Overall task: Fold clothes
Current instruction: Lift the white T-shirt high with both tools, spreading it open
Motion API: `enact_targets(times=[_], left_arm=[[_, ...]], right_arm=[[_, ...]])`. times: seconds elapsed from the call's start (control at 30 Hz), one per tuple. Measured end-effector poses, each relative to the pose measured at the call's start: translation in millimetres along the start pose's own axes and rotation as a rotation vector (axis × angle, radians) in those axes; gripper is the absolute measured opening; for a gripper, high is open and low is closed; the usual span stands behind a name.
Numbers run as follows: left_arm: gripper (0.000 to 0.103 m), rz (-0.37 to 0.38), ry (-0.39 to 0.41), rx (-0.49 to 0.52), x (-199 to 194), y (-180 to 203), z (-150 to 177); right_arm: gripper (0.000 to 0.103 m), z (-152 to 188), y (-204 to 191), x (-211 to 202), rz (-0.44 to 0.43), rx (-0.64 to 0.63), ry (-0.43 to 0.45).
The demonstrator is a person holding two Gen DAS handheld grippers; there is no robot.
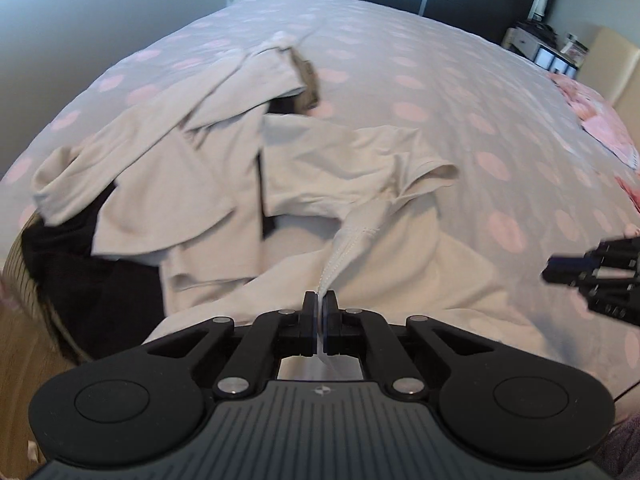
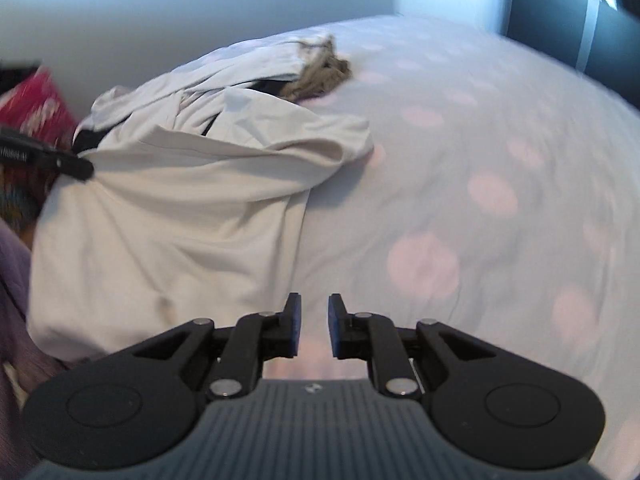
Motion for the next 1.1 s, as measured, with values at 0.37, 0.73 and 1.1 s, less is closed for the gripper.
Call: enact_targets(times=[0.37,0.73,1.1], left_arm=[[0.000,-0.094,-0.036,-0.074,31,-57,11],[0.000,-0.045,-0.063,-0.132,45,-66,16],[0.000,-0.022,-0.034,-0.152,40,-64,10]], right_arm=[[0.038,-69,23,65,0.022,-0.860,-0.003],[0.038,-108,4,131,-0.022,-1.685,-0.029],[0.006,-111,-11,152,-0.091,-1.844,-0.092]])
Point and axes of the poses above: each gripper's, at about its wrist camera, not at the fingertips, and x roughly the way its jaws point, y to its right, z to its underside, the point moved 8 cm from there along x, roughly the way its jaws point, and after that the axes turned 3 degrees about -x, right-handed, at the moved point
